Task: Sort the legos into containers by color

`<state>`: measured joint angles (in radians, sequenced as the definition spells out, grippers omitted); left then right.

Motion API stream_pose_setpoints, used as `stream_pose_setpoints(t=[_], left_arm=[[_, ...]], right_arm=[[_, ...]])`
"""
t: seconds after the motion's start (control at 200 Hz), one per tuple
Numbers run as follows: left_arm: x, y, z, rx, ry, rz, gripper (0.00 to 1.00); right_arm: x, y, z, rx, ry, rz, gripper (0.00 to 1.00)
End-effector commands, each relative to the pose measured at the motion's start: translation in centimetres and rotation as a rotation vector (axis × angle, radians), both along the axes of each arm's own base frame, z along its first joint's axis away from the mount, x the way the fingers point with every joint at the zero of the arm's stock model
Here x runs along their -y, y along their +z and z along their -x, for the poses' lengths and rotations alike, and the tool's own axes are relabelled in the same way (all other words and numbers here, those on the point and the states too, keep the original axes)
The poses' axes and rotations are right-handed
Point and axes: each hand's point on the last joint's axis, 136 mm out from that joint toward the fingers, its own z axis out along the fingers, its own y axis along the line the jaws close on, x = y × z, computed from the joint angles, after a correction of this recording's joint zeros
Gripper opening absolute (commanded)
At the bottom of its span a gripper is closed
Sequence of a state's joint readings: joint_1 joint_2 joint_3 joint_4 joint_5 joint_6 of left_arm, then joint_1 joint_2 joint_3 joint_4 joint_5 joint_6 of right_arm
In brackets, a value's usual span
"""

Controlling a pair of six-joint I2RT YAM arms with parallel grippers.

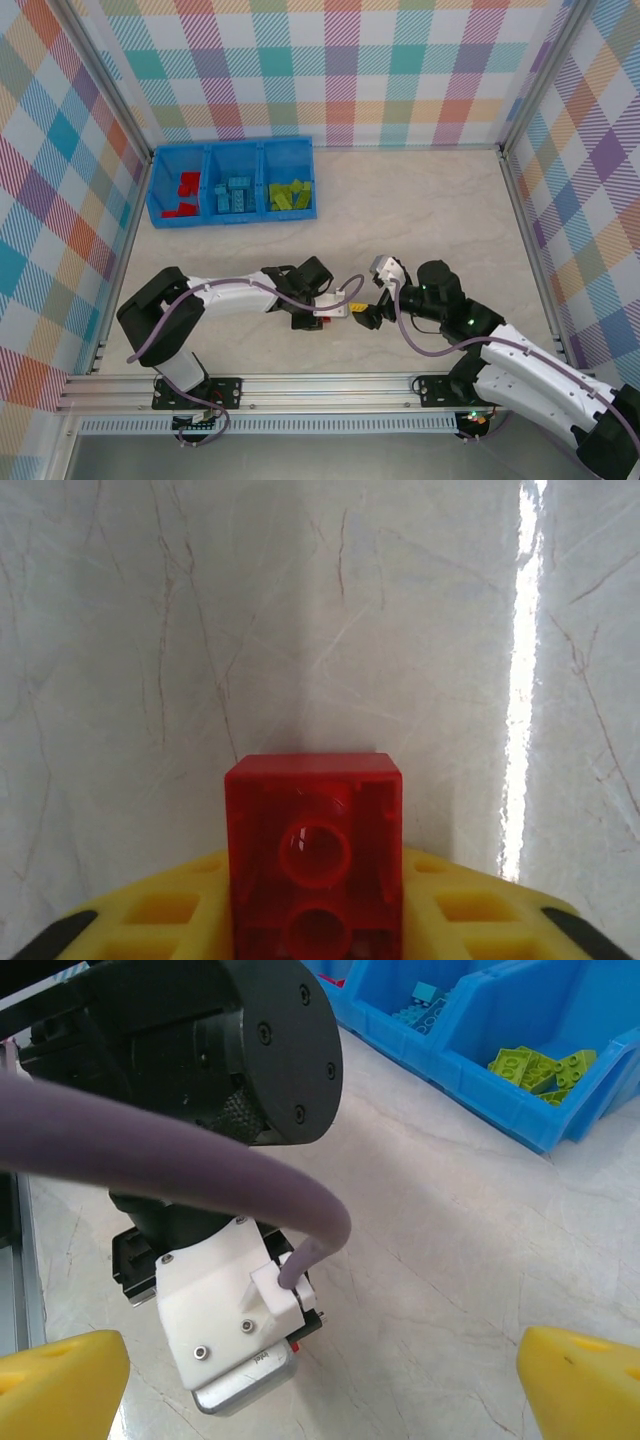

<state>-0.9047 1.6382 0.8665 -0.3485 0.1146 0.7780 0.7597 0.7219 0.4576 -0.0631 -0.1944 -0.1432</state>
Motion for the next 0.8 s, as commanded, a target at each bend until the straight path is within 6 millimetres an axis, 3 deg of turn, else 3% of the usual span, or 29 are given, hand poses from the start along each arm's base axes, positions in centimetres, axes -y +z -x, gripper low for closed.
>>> stream_pose_setpoints(t=[0.0, 0.095, 0.19, 0.285, 0.425, 0.62, 0.71, 0.795], left_arm=[[-0.8, -0.9, -0.5, -0.004, 0.005, -0.06, 0.21], [-0.4, 0.0, -0.8, 0.023, 0.021, -0.016, 0.17], [0.2, 2.6, -2.2, 0.088, 0.092, 0.079, 0.14], [0.6, 6.8, -4.8, 0.164, 0.22, 0.227, 0.11], [-1.0, 13.0, -9.4, 0.291, 0.456, 0.39, 0.06], [-7.8, 20.3, -16.7, 0.502, 0.881, 0.507, 0.09], [-12.4, 22.0, -19.7, 0.507, 1.113, 0.549, 0.11], [-17.3, 22.3, -22.2, 0.506, 1.344, 0.564, 0.12]], right_arm=[[0.1, 0.8, 0.4, 0.008, 0.012, -0.007, 1.0], [0.2, 0.9, 0.4, 0.007, 0.011, -0.005, 1.0], [0.1, 1.0, 0.4, 0.013, 0.013, -0.005, 1.0], [-0.2, 1.5, 0.5, 0.023, 0.032, -0.024, 1.0], [-1.0, 2.8, 0.6, 0.059, 0.067, -0.079, 1.0], [-1.3, 3.5, 0.2, 0.099, 0.066, -0.11, 1.0], [-1.4, 3.5, 0.2, 0.103, 0.07, -0.118, 1.0], [-1.5, 3.5, 0.3, 0.104, 0.077, -0.123, 1.0]])
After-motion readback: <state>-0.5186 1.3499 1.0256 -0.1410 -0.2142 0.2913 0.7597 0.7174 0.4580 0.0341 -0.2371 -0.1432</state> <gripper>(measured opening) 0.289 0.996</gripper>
